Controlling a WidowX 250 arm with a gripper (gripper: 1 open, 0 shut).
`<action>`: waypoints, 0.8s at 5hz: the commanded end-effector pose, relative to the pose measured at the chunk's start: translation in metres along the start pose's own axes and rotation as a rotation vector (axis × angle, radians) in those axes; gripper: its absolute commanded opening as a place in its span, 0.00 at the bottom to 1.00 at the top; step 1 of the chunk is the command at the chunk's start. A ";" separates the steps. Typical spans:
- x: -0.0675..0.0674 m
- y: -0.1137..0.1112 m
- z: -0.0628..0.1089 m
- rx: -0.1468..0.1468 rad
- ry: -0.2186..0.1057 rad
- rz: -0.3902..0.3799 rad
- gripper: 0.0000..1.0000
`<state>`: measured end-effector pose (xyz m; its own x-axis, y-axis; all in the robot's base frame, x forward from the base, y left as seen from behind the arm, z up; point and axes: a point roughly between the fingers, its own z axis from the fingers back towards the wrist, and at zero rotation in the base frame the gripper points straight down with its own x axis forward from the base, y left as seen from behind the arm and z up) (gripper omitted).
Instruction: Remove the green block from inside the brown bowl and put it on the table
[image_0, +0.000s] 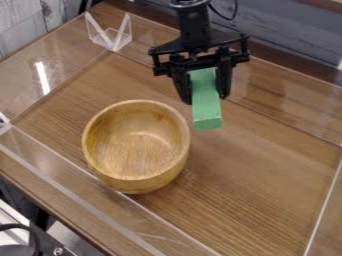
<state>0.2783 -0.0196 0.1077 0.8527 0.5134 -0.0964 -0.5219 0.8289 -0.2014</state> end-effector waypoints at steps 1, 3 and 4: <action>-0.024 -0.032 0.008 -0.034 -0.057 -0.142 0.00; -0.068 -0.068 -0.037 -0.008 -0.055 -0.324 0.00; -0.070 -0.065 -0.044 0.000 -0.068 -0.366 0.00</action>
<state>0.2504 -0.1167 0.0757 0.9790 0.2033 0.0169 -0.1963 0.9614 -0.1930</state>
